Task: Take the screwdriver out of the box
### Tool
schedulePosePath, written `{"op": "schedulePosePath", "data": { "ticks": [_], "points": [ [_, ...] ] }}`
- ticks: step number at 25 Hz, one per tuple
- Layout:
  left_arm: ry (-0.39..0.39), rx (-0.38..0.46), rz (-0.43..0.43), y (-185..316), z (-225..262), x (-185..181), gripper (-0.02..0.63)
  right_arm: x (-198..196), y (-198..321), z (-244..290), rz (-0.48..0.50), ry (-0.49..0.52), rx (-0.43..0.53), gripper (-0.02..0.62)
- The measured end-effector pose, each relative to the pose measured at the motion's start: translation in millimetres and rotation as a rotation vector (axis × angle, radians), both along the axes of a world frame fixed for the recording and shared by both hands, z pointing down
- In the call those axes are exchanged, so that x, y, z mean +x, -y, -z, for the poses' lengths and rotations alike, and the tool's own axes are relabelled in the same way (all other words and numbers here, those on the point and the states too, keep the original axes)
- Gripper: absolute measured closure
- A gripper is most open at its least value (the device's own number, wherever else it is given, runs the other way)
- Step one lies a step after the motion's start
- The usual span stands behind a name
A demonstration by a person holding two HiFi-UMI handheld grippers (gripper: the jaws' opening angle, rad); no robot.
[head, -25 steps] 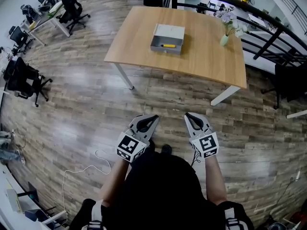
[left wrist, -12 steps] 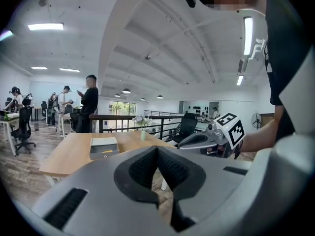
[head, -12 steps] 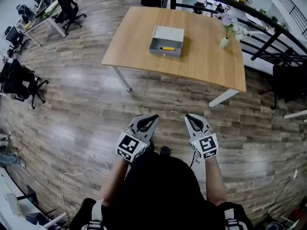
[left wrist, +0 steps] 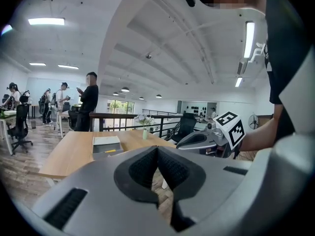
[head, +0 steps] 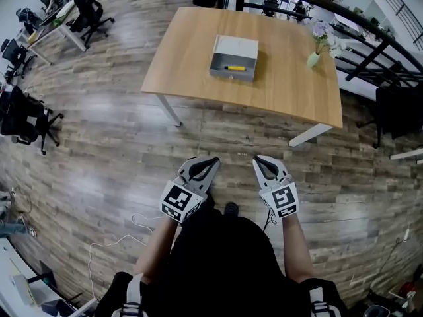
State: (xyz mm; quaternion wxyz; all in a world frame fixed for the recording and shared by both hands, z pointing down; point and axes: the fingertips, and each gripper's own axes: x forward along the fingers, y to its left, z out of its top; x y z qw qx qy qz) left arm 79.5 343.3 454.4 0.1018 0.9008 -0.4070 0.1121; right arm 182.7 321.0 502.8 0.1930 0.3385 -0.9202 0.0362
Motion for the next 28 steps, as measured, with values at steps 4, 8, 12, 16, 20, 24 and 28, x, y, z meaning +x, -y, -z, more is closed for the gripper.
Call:
{"op": "schedulePosePath", "data": {
  "ticks": [4,8,12,16,20,24,28],
  "points": [
    [-0.01,0.001,-0.039,12.6,2.0,-15.3,0.584,-14.7,6.8,5.1,-0.034,-0.01,0.005,0.569],
    [-0.02,0.014,-0.078,33.8,7.8,-31.2,0.583,-27.6,20.7,6.2,-0.078,-0.019,0.0,0.569],
    [-0.036,0.007,-0.104,50.2,6.1,-50.8,0.584,-45.7,33.2,6.3,-0.104,-0.032,-0.002,0.569],
    [-0.048,-0.013,-0.134,60.5,-2.8,-73.5,0.583,-65.2,44.6,7.0,-0.136,-0.04,-0.002,0.569],
    [-0.027,0.013,-0.17,73.7,-5.8,-88.1,0.584,-79.1,55.0,2.7,-0.162,-0.05,-0.007,0.569],
    [-0.022,0.033,-0.194,83.7,-4.3,-98.9,0.583,-94.4,65.2,0.2,-0.171,-0.06,-0.005,0.568],
    [-0.034,0.031,-0.21,87.6,-4.5,-105.6,0.583,-105.6,74.0,2.3,-0.178,-0.07,0.007,0.568]
  ]
}}
